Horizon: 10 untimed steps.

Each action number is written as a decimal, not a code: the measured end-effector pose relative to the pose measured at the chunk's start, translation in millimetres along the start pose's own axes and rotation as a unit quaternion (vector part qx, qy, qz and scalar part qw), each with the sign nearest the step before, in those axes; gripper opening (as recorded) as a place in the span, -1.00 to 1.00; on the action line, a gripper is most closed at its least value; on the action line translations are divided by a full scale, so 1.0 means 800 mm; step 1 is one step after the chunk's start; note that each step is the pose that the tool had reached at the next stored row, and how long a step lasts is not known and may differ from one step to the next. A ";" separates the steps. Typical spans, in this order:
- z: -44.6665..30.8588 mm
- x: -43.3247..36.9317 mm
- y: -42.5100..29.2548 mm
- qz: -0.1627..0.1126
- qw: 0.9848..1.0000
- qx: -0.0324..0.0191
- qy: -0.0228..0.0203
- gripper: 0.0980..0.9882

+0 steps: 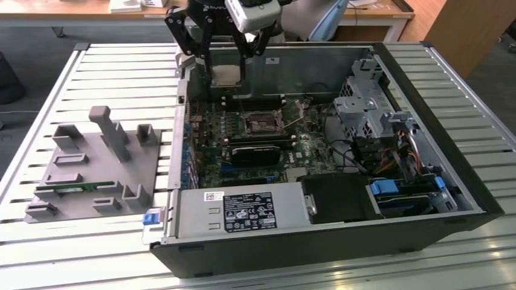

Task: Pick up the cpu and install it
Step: 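Place the cpu into insertion slot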

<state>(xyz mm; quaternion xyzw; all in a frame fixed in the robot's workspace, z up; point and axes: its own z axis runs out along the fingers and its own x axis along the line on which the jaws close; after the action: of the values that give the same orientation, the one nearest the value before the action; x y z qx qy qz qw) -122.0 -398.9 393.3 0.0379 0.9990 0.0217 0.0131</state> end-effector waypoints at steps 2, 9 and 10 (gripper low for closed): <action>0.0011 0.000 0.0000 0.000 1.000 0.000 0.000 -0.02; 0.0014 0.000 -0.0001 0.000 1.000 0.000 0.000 -0.02; 0.0014 0.000 -0.0001 0.000 1.000 0.000 0.000 -0.02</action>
<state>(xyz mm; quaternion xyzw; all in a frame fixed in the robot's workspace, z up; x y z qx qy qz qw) -122.0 -398.9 392.2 0.0379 0.9990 0.0217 0.0130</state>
